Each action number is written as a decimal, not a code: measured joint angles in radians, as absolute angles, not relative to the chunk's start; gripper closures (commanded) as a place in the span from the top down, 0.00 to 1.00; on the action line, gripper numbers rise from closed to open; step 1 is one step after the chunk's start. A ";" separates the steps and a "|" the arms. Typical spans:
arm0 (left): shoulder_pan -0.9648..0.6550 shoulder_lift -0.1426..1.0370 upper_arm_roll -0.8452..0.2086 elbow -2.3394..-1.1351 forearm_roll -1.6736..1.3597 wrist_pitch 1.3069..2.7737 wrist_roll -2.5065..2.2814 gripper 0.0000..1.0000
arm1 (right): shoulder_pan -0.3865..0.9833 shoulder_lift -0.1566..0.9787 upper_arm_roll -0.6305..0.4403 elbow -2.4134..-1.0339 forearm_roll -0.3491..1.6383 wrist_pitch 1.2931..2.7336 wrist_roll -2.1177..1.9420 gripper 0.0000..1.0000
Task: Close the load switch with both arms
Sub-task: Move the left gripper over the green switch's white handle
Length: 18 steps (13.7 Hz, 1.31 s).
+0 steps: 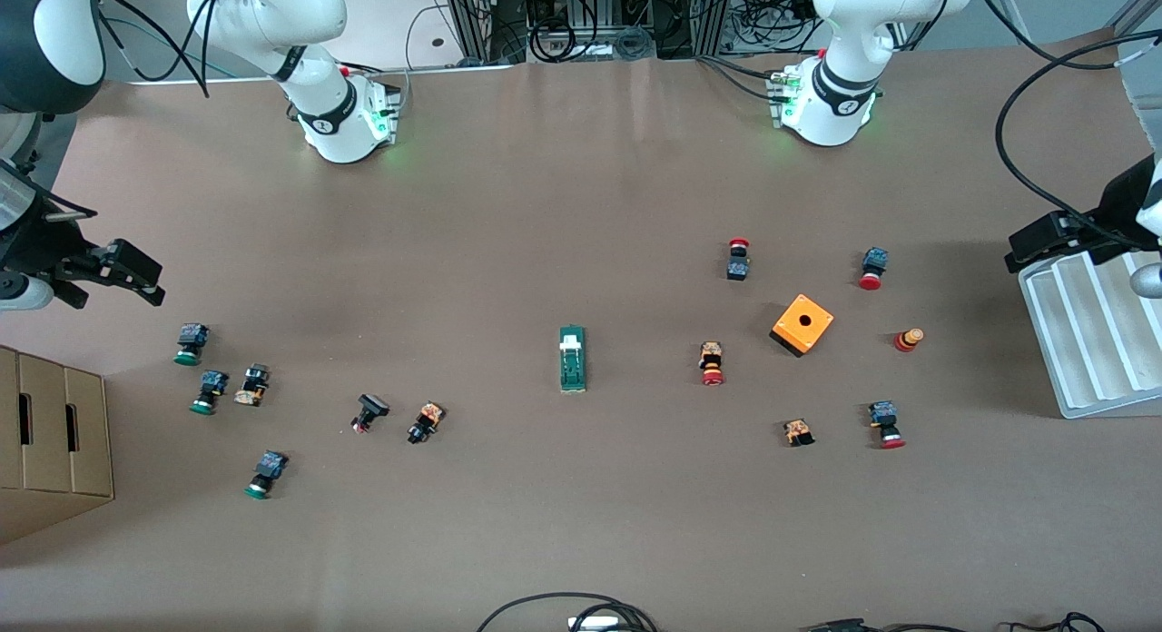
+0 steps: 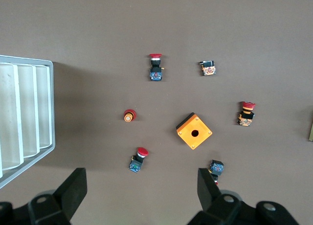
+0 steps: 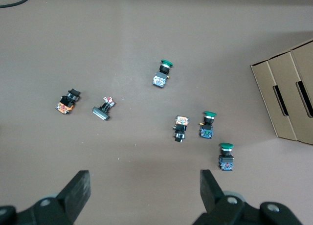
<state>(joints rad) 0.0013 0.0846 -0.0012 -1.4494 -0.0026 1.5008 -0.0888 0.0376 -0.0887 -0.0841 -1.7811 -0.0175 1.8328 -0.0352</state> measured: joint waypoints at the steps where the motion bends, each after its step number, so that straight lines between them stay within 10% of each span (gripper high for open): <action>1: 0.001 0.085 -0.001 -1.449 -0.002 1.501 -0.089 1.00 | 0.037 -0.089 -0.085 -1.781 -0.018 1.837 -0.035 1.00; 18: -0.026 0.016 -0.107 -1.421 0.021 1.497 -0.083 1.00 | 0.039 -0.089 -0.085 -1.784 -0.018 1.857 -0.043 1.00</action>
